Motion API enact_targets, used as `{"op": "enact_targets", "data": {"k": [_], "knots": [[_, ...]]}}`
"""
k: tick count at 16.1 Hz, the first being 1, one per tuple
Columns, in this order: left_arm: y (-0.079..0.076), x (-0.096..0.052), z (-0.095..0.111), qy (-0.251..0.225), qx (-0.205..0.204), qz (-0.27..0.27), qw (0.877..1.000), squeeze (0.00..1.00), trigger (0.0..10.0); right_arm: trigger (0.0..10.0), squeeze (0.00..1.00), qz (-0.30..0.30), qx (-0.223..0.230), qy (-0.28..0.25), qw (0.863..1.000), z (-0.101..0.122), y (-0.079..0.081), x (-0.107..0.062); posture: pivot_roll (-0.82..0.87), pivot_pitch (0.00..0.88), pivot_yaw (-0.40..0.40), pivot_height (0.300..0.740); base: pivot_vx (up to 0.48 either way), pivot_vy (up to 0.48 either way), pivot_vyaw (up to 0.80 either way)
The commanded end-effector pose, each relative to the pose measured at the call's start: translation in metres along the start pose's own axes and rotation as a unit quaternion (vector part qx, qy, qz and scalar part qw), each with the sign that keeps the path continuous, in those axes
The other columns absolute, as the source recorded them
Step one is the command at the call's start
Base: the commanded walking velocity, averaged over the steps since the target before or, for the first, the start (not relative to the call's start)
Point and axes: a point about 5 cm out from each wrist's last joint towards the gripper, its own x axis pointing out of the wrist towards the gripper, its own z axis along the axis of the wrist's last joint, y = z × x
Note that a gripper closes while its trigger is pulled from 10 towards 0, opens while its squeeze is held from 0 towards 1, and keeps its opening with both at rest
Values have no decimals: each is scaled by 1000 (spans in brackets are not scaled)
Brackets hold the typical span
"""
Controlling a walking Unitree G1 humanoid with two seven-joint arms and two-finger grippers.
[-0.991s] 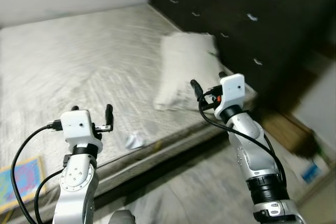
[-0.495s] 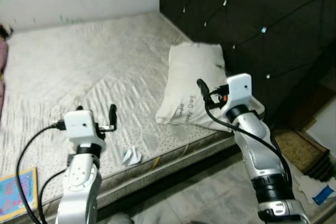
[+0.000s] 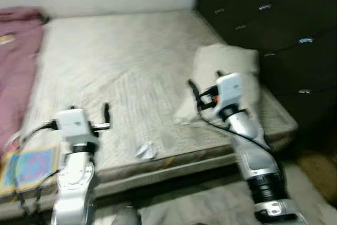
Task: Clean up the room
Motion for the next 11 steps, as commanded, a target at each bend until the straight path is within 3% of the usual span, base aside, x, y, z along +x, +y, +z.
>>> {"op": "enact_targets", "data": {"k": [1,6,11], "knots": [[3,-1,0,5,10,1,1000,0,10000,10000,0,4,-1,-5,1000,2,1,2,57,0,-75,740,0,0,800],[2,0,-1,5,8,-1,1000,0,10000,10000,0,6,9,-8,1000,3,1,4,60,0,-80,740,0,0,748],[3,-2,-2,8,1,1,1000,0,10000,10000,0,3,12,-4,1000,2,1,6,63,0,-84,740,0,0,83]]}}
